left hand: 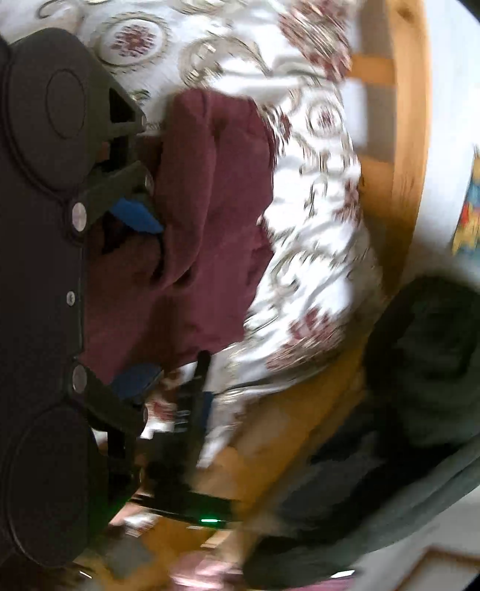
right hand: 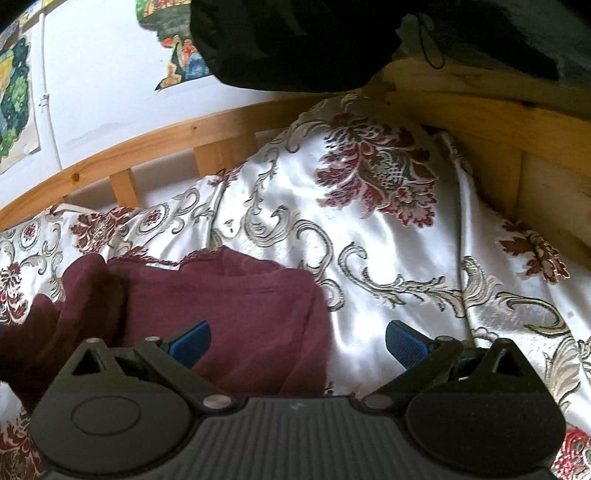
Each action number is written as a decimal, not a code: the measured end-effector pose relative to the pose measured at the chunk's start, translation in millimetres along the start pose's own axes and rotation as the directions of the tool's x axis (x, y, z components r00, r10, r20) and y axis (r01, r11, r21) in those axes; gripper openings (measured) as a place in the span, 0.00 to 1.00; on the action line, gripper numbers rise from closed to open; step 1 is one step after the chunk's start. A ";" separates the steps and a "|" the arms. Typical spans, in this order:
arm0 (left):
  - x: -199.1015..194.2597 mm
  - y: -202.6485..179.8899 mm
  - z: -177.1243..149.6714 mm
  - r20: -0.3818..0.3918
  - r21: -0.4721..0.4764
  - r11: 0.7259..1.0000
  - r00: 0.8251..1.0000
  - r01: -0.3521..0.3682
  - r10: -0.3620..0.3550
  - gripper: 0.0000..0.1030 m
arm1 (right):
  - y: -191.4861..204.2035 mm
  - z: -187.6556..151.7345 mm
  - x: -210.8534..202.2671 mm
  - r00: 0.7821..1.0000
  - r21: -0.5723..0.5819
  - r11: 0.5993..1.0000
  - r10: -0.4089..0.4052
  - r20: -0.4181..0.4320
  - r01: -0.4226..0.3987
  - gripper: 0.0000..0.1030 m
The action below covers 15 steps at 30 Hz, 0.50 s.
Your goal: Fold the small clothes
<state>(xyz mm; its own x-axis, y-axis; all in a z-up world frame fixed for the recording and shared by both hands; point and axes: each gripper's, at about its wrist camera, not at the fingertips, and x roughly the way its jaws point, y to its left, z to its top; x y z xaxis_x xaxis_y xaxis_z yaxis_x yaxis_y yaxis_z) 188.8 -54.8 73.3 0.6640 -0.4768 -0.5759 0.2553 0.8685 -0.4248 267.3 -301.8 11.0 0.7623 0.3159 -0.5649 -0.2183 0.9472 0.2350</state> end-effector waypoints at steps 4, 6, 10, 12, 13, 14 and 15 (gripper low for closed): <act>-8.0 38.0 3.9 0.044 -0.215 0.977 0.999 -0.001 0.011 0.81 | 4.9 -1.6 1.8 1.000 -0.009 1.000 0.008 -0.008 -0.008 1.00; -6.4 56.7 5.0 0.049 -0.311 0.951 0.999 0.002 0.014 0.82 | 6.5 -2.3 2.8 1.000 -0.008 1.000 0.015 -0.013 -0.015 1.00; 0.3 84.9 4.2 0.031 -0.441 0.898 0.999 -0.013 0.030 0.83 | 8.1 -3.8 3.0 1.000 -0.012 1.000 0.020 -0.018 -0.020 1.00; 1.8 88.3 2.6 0.026 -0.455 0.890 0.999 -0.023 0.039 0.83 | 8.7 -4.2 3.6 0.999 -0.011 1.000 0.025 -0.020 -0.025 1.00; 2.9 86.6 2.6 0.029 -0.442 0.897 0.999 -0.017 0.033 0.83 | 8.9 -4.2 4.3 0.999 -0.011 1.000 0.026 -0.022 -0.026 1.00; 4.4 83.7 3.2 0.030 -0.422 0.906 0.999 -0.015 0.031 0.83 | 8.9 -4.5 4.8 0.999 -0.011 1.000 0.025 -0.024 -0.025 1.00; 6.4 80.4 4.5 0.030 -0.400 0.917 0.999 -0.016 0.030 0.83 | 8.7 -4.6 5.4 0.999 -0.011 1.000 0.023 -0.025 -0.023 1.00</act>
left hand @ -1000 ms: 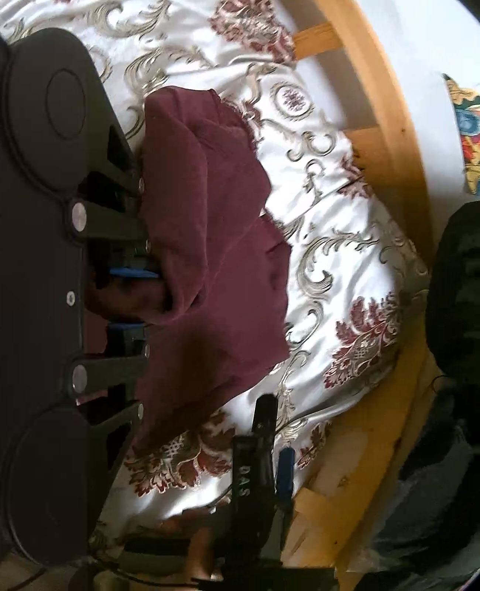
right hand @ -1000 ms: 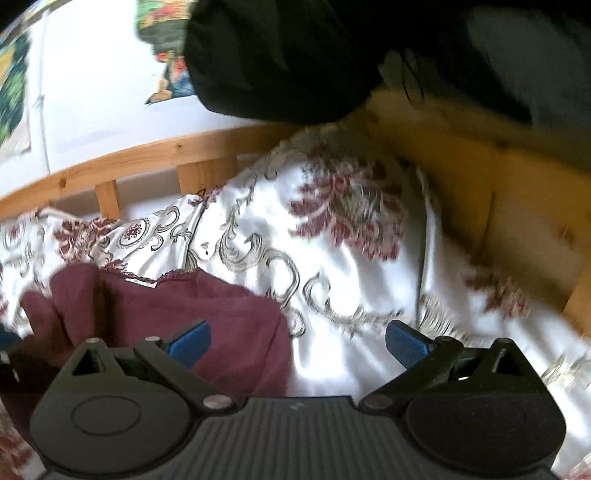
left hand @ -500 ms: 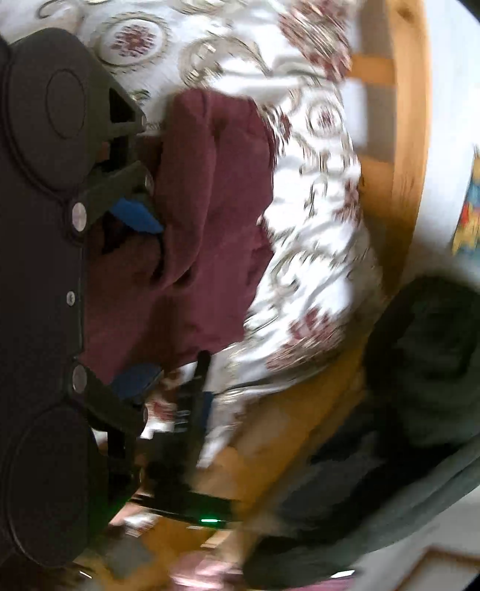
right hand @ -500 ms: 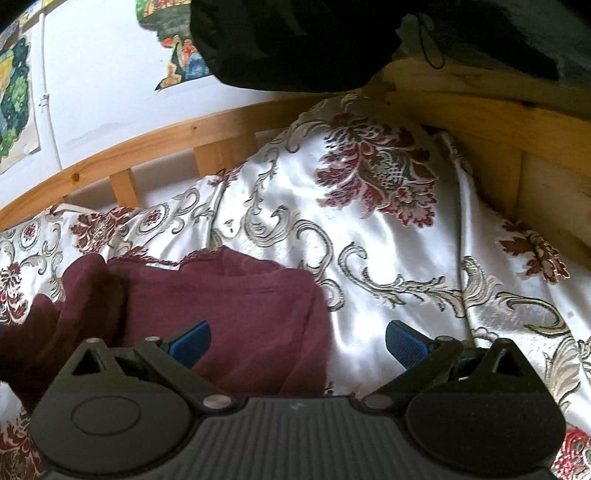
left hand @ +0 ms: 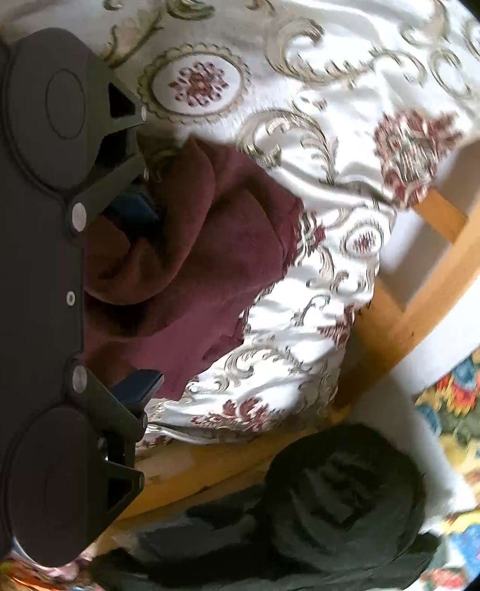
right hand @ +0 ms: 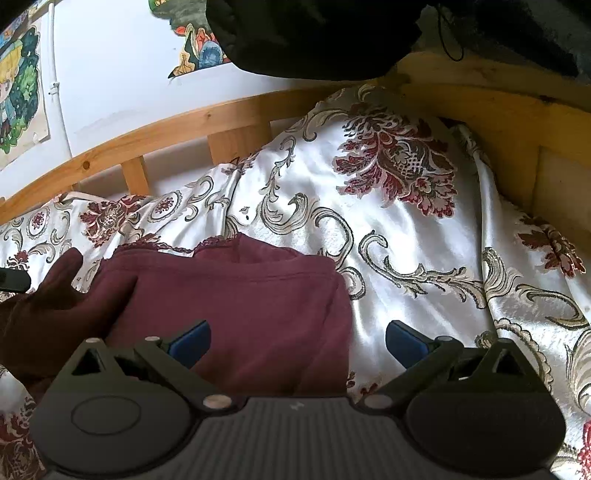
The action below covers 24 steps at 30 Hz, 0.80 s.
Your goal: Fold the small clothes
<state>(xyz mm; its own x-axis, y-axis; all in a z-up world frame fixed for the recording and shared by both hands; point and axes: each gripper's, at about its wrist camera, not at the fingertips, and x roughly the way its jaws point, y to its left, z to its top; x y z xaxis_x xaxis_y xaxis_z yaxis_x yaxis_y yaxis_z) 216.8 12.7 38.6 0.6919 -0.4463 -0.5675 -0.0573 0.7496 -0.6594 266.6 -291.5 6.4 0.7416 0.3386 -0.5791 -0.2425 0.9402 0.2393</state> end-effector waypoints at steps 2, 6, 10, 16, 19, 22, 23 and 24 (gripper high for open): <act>4.1 -5.3 0.6 0.000 0.045 0.999 1.000 -0.009 0.009 0.85 | -1.2 0.3 0.2 1.000 0.006 1.000 -0.003 0.000 0.003 1.00; 13.3 -15.6 2.3 0.030 0.126 0.988 0.996 -0.089 0.086 0.56 | -6.9 1.8 -1.5 1.000 0.034 0.999 -0.003 0.007 0.002 1.00; 23.7 -36.5 1.3 0.055 0.234 0.962 0.990 -0.139 0.129 0.22 | -13.8 5.2 -6.9 1.000 0.060 0.998 -0.011 0.029 0.009 1.00; 53.3 -103.5 -30.1 0.052 0.552 0.820 0.988 -0.151 0.147 0.17 | -32.1 15.5 -17.9 0.995 0.115 0.993 -0.046 0.085 0.036 1.00; 75.5 -126.7 -54.4 -0.010 0.654 0.745 0.984 -0.130 0.181 0.22 | -45.4 19.3 -22.3 0.993 0.160 0.986 -0.068 0.097 0.052 1.00; 82.0 -133.3 -67.1 -0.106 0.648 0.761 0.986 -0.031 0.130 0.40 | -57.7 18.9 -22.6 0.993 0.214 0.975 -0.076 0.092 0.055 1.00; 80.5 -134.0 -69.4 -0.129 0.638 0.770 0.986 -0.002 0.109 0.49 | -60.7 18.5 -21.9 0.993 0.231 0.971 -0.076 0.088 0.054 1.00; 77.6 -134.4 -71.4 -0.139 0.632 0.775 0.986 0.015 0.094 0.60 | -63.8 17.8 -20.9 0.994 0.248 0.967 -0.075 0.084 0.052 1.00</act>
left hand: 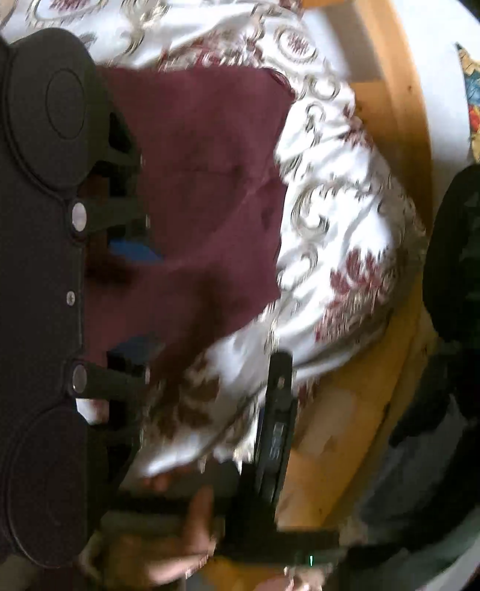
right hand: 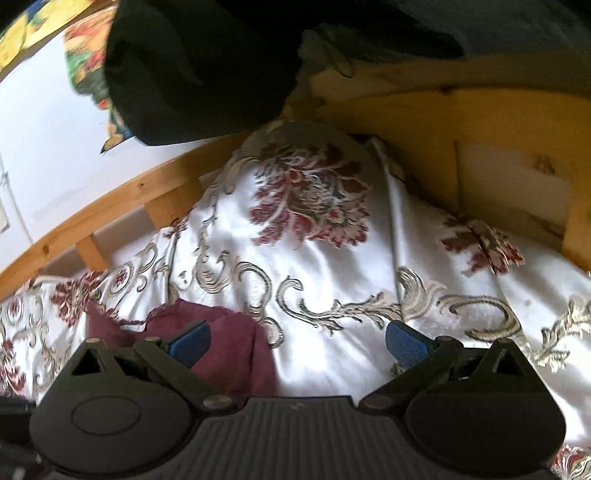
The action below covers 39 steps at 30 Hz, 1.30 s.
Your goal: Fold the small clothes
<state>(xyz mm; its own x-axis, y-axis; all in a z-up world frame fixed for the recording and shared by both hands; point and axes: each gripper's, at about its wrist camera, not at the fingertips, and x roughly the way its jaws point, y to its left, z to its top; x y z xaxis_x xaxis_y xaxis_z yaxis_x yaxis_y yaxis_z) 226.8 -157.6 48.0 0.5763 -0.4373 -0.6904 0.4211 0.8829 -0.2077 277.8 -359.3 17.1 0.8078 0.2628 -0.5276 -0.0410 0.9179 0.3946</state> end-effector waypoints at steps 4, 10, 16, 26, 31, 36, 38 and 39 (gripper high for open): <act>-25.5 -6.3 -6.5 0.049 -0.001 1.000 0.998 0.026 -0.026 0.73 | -5.4 -1.7 4.6 1.000 0.048 0.999 0.022 -0.012 -0.022 1.00; -76.6 -7.9 -29.5 0.193 0.038 0.997 0.979 -0.068 0.060 0.98 | 14.9 -11.2 7.4 0.985 0.021 0.985 0.171 -0.024 -0.171 1.00; -77.5 -7.3 -65.5 0.111 0.143 0.959 0.967 -0.243 0.229 0.99 | 47.1 -30.7 26.9 0.887 0.096 0.901 0.434 -0.158 -0.423 1.00; -80.9 -15.7 -85.3 0.201 0.329 0.828 0.890 -0.454 0.409 0.98 | 68.9 -55.3 54.3 0.825 0.169 0.876 0.482 -0.296 -0.452 1.00; -90.0 5.3 -81.2 0.173 0.208 0.864 0.887 -0.458 0.428 0.99 | 66.4 -58.7 60.2 0.830 0.175 0.881 0.473 -0.296 -0.439 1.00; -75.5 22.4 -84.8 0.076 0.206 0.875 0.898 -0.438 0.432 0.94 | 69.0 -58.1 68.8 0.862 0.211 0.892 0.444 -0.245 -0.400 0.92; -73.3 24.3 -86.8 0.072 0.220 0.879 0.905 -0.424 0.419 0.88 | 71.8 -57.9 70.0 0.879 0.192 0.906 0.416 -0.233 -0.378 0.80; -72.1 25.0 -86.0 0.072 0.228 0.880 0.909 -0.416 0.411 0.84 | 72.8 -57.9 70.1 0.888 0.177 0.914 0.398 -0.230 -0.365 0.76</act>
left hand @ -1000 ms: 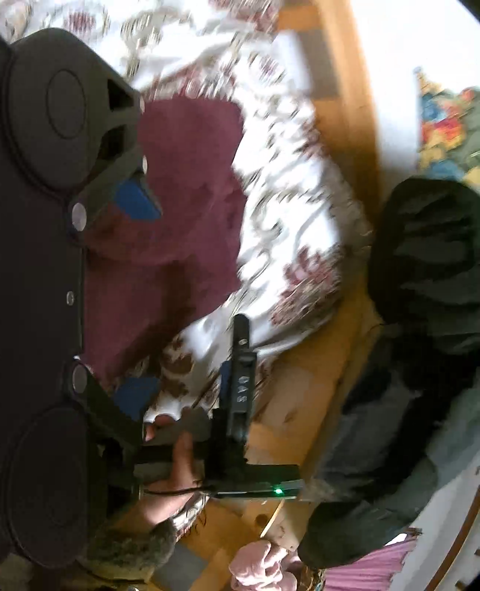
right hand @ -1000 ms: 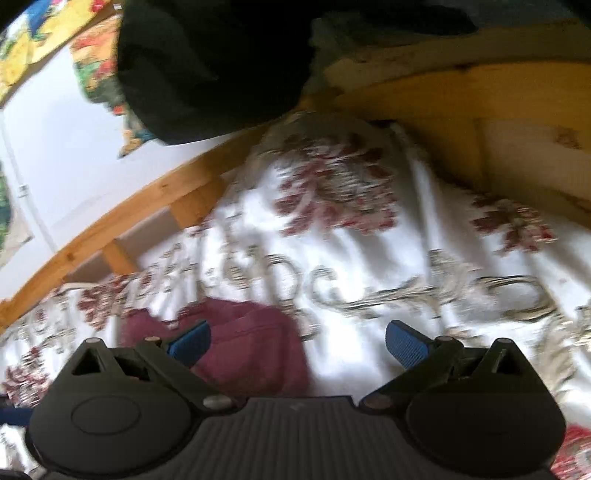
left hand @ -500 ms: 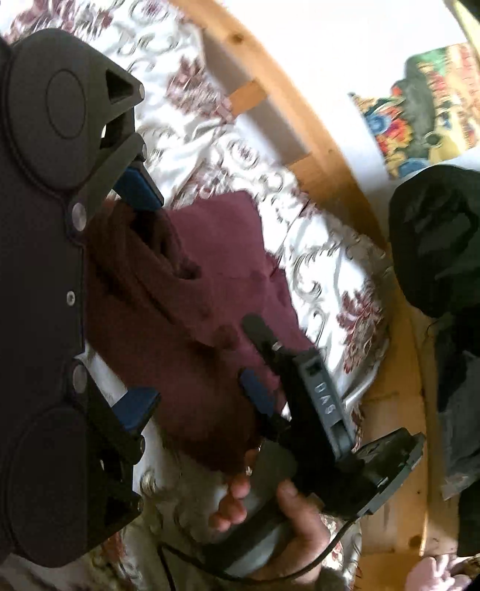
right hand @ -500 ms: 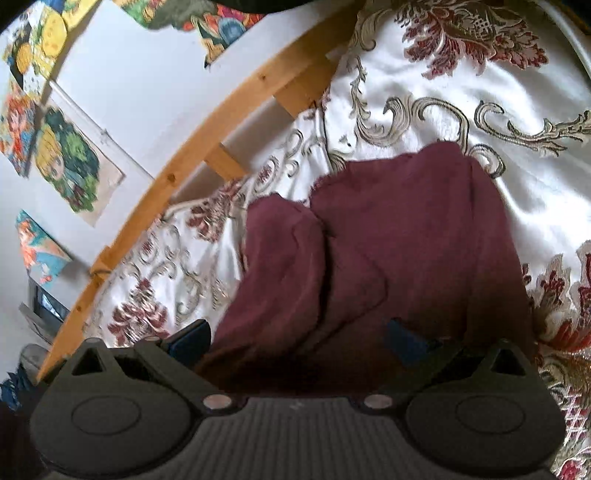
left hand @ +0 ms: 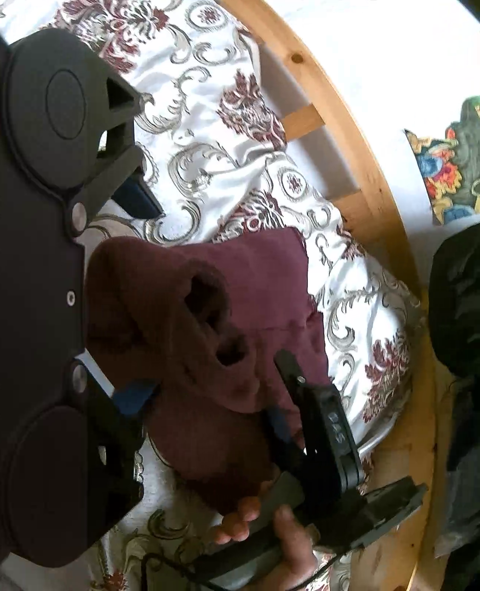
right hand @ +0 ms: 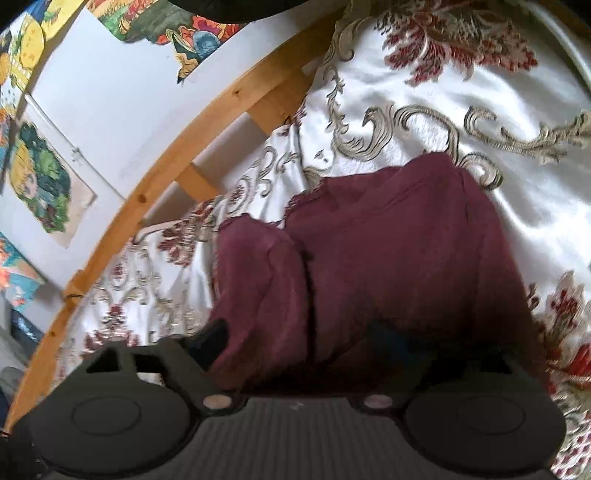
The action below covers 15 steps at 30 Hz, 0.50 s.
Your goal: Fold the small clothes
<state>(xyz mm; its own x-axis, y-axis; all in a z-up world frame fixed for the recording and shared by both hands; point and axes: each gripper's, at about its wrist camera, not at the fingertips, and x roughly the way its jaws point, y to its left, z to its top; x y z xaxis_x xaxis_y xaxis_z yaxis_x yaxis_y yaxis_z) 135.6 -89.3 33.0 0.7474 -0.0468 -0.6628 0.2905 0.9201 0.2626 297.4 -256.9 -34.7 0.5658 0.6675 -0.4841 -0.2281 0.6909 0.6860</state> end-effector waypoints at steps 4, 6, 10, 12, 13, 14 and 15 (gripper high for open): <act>-0.3 -3.1 5.1 0.019 0.021 1.000 1.000 0.004 -0.005 0.74 | -7.4 1.7 -0.9 1.000 0.012 1.000 -0.015 0.008 0.015 0.40; -2.4 -6.2 6.4 0.034 0.037 0.999 0.999 0.023 -0.025 0.57 | -12.1 3.5 -1.5 1.000 0.036 0.999 0.001 0.014 -0.002 0.30; -5.7 -12.2 8.8 0.043 0.052 0.998 0.998 0.047 -0.049 0.33 | -7.7 11.6 -8.2 0.999 -0.016 1.000 0.015 0.047 -0.015 0.14; -8.6 -11.9 13.5 0.051 0.017 0.996 0.995 0.087 -0.088 0.26 | 0.0 18.2 -15.2 0.997 -0.079 0.997 0.021 0.079 -0.015 0.13; -10.1 -11.6 16.7 0.060 -0.003 0.994 0.992 0.112 -0.111 0.25 | 4.6 21.9 -19.5 0.995 -0.114 0.993 0.024 0.097 -0.012 0.13; -11.7 -11.4 20.7 0.073 -0.021 0.990 0.988 0.137 -0.135 0.23 | 8.8 26.0 -24.5 0.993 -0.149 0.989 0.027 0.117 -0.009 0.13; -13.1 -11.9 25.3 0.090 -0.034 0.985 0.983 0.166 -0.163 0.21 | 12.7 29.7 -30.1 0.990 -0.181 0.984 0.030 0.138 -0.004 0.13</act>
<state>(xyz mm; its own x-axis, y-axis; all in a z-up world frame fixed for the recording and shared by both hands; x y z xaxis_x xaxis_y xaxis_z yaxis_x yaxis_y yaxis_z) 137.5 -109.5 56.4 0.7407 -0.2306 -0.6310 0.3904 0.9122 0.1248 301.0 -276.4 4.7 0.6628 0.6430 -0.3837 -0.3701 0.7268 0.5786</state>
